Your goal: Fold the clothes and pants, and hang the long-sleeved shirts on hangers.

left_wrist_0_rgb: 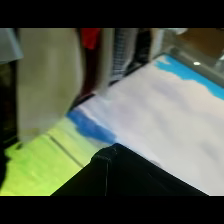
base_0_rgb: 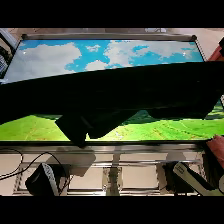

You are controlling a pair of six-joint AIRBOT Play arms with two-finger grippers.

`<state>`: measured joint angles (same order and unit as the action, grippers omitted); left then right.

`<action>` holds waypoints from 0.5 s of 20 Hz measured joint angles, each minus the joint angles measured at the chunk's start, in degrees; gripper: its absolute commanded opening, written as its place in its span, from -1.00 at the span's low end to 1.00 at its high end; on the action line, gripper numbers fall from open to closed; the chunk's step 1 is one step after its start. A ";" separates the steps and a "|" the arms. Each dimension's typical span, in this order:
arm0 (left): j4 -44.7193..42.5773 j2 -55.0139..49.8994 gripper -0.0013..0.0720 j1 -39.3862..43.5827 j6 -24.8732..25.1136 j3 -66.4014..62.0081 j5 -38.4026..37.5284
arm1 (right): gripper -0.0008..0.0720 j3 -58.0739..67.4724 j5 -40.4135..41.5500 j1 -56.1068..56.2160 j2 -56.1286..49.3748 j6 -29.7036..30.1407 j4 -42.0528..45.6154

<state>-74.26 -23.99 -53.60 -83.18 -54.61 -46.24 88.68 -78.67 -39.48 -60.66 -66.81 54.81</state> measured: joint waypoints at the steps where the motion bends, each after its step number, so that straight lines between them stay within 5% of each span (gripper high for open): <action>1: -3.82 0.09 -0.89 0.00 -2.32 -0.11 0.00 | -0.92 0.33 -1.51 -0.04 0.00 -0.35 0.96; 10: -16.06 -4.46 -0.89 1.20 -8.50 -0.39 -4.22 | -0.93 0.87 -19.98 1.73 -5.25 0.98 -2.03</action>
<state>-90.32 -28.45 -52.40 -91.68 -55.00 -50.46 89.56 -98.65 -37.76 -65.91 -65.82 52.77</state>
